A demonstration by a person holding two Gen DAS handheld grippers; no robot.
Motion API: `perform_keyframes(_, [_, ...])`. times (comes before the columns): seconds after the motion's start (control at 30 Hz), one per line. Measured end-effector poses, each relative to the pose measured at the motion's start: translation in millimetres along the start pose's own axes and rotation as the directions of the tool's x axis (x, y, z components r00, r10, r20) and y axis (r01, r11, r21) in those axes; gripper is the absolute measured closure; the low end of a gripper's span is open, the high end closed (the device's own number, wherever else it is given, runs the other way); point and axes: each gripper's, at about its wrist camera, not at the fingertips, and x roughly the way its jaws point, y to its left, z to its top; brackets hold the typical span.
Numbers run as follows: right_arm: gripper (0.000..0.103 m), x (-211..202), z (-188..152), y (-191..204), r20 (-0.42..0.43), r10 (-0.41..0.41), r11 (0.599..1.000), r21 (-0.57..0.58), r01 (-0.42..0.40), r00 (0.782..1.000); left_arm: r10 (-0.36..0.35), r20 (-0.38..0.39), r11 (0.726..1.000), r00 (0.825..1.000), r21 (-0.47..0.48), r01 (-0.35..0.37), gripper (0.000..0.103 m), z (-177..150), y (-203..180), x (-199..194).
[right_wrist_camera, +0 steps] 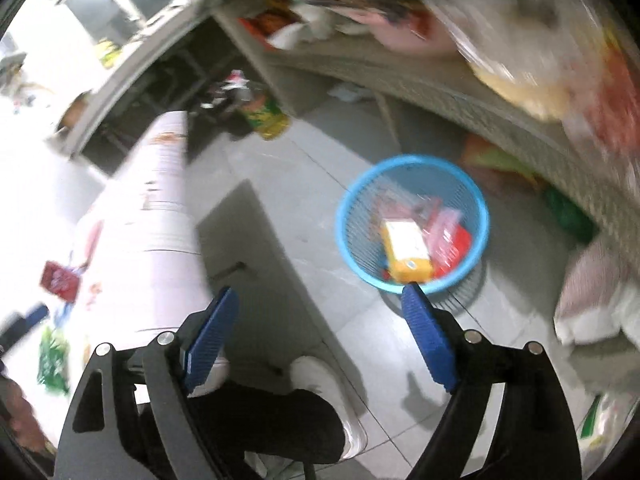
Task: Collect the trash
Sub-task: 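Move both tools back over the table toward the green bottle, then grasp the green drink bottle with the right gripper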
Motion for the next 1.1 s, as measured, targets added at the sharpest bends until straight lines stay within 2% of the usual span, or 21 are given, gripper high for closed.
perform_keyframes(0.1, [0.021,-11,9,36,-0.014,0.067,0.996,-0.064,-0.067,0.998,0.126,0.068,0.992,0.990,-0.008,-0.126,0.020,-32,22,-39])
perform_keyframes(0.17, [0.021,-15,13,64,-0.026,0.114,0.987,-0.111,-0.117,0.993,0.212,0.126,0.977,0.969,-0.050,-0.207,0.020,-53,41,-71])
perform_keyframes(0.27, [0.021,-12,12,110,-0.065,0.208,0.962,-0.169,-0.216,0.976,0.299,0.179,0.952,0.937,-0.119,-0.281,0.020,-73,68,-106])
perform_keyframes(0.37, [0.021,0,9,158,-0.138,0.297,0.923,-0.211,-0.321,0.945,0.365,0.201,0.922,0.909,-0.214,-0.323,0.020,-85,100,-135])
perform_keyframes(0.47, [0.021,11,4,201,-0.224,0.367,0.879,-0.235,-0.416,0.903,0.393,0.216,0.889,0.894,-0.337,-0.310,0.020,-91,133,-157])
perform_keyframes(0.6, [0.021,25,-3,242,-0.325,0.427,0.832,-0.224,-0.507,0.844,0.397,0.210,0.866,0.893,-0.408,-0.288,0.020,-93,164,-166])
perform_keyframes(0.67, [0.021,33,-5,257,-0.377,0.443,0.819,-0.200,-0.539,0.813,0.404,0.174,0.853,0.898,-0.426,-0.301,0.020,-89,177,-159])
perform_keyframes(0.73, [0.021,37,-8,267,-0.409,0.429,0.824,-0.189,-0.535,0.806,0.388,0.163,0.850,0.907,-0.444,-0.284,0.020,-88,188,-154])
perform_keyframes(0.87, [0.021,48,-14,288,-0.462,0.419,0.819,-0.180,-0.545,0.782,0.395,0.127,0.836,0.910,-0.461,-0.299,0.020,-87,198,-139])
perform_keyframes(1.1, [0.021,56,-35,319,-0.537,0.480,0.786,-0.089,-0.612,0.694,0.410,0.106,0.824,0.906,-0.470,-0.318,0.020,-100,189,-129])
